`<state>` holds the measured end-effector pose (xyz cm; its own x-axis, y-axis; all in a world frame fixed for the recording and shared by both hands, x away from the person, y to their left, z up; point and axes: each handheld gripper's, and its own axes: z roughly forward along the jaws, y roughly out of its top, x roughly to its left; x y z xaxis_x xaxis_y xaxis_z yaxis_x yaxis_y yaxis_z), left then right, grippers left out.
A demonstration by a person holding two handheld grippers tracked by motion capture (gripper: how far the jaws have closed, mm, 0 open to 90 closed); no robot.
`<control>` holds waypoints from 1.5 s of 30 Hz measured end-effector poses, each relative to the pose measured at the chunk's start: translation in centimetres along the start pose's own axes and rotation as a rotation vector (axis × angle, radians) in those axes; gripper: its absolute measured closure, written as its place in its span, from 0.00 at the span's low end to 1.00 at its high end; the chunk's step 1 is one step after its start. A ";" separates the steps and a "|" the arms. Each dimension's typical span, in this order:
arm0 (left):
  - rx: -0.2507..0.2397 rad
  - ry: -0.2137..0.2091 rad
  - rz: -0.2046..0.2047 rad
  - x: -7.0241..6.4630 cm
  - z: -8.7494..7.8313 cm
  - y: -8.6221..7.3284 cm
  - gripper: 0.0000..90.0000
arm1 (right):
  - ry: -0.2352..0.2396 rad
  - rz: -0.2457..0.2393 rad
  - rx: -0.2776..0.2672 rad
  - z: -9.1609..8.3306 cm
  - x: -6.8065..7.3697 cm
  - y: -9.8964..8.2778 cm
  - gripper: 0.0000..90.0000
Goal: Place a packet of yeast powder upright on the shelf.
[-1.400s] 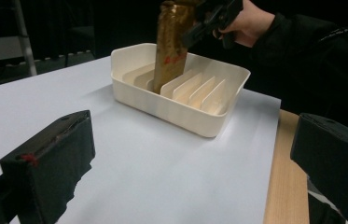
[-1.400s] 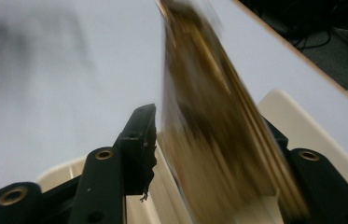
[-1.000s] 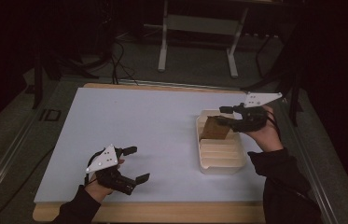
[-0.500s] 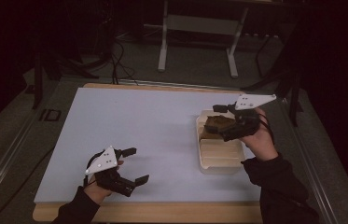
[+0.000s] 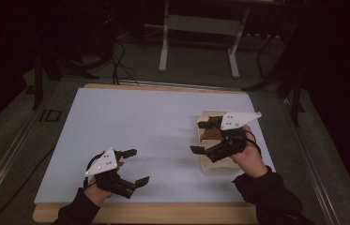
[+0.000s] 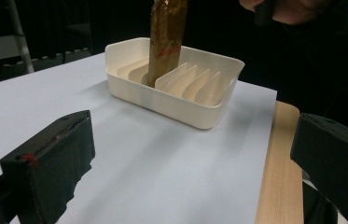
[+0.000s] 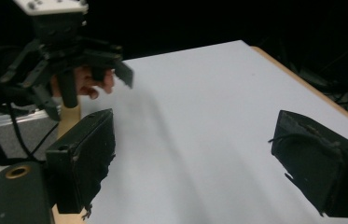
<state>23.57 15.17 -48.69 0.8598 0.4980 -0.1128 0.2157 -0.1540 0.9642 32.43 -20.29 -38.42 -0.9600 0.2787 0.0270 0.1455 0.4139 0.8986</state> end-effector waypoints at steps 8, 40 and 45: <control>-0.004 0.001 0.001 0.0 -0.1 0.1 0.00 | 0.003 0.018 -0.006 0.9 1.9 -1.6 0.16; -0.002 -0.006 0.015 -0.5 -0.1 0.0 0.00 | -0.088 0.050 0.081 2.2 6.9 -8.6 0.16; 0.002 -0.009 0.029 -0.7 0.0 0.0 0.00 | -0.127 0.058 0.078 1.6 6.8 -9.3 0.16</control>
<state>23.00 14.87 -48.60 0.8699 0.4855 -0.0871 0.1914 -0.1696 0.9668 24.97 -20.84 -47.32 -0.9121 0.4095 0.0183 0.2231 0.4585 0.8602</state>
